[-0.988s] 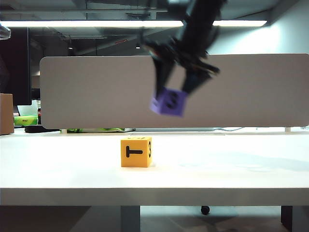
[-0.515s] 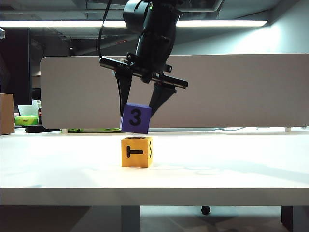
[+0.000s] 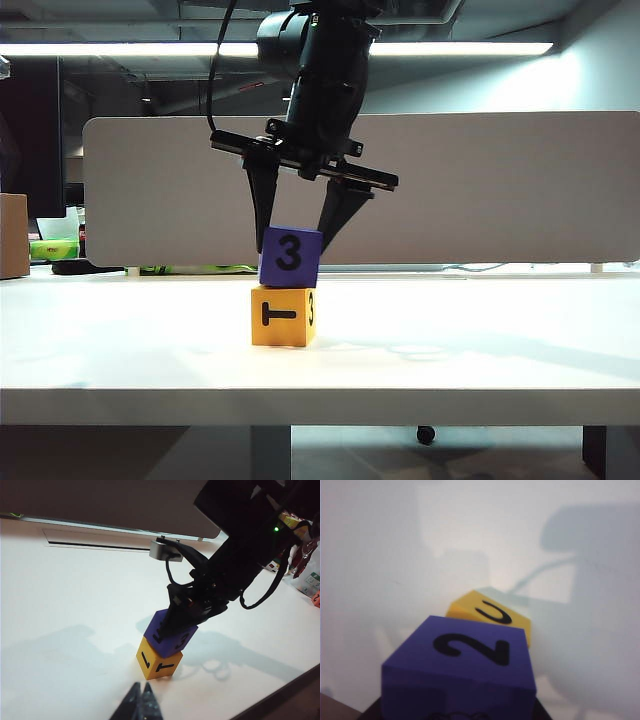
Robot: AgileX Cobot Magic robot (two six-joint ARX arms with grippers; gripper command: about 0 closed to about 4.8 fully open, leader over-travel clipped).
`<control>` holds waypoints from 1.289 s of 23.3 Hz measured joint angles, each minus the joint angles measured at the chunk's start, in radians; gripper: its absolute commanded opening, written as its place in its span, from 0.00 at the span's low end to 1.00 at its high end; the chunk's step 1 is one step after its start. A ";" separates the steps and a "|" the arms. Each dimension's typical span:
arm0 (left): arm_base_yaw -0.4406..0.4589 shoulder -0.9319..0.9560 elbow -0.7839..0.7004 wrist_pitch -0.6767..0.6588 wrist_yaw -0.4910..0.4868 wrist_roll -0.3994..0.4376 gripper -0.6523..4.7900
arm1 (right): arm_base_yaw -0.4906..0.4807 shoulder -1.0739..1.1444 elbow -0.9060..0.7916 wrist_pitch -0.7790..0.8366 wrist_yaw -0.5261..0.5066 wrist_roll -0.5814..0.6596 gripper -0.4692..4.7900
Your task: Stack the letter block on the right onto the letter block on the left.
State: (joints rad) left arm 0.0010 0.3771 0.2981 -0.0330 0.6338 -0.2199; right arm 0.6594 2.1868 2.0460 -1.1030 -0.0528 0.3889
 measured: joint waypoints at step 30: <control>0.000 -0.041 0.000 0.021 -0.362 0.035 0.11 | 0.073 -0.099 0.351 -0.254 0.333 -0.366 0.08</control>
State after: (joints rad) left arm 0.0013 0.3363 0.2985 -0.0116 0.2718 -0.1852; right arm 0.7326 2.0876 2.3970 -1.3567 0.2802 0.0227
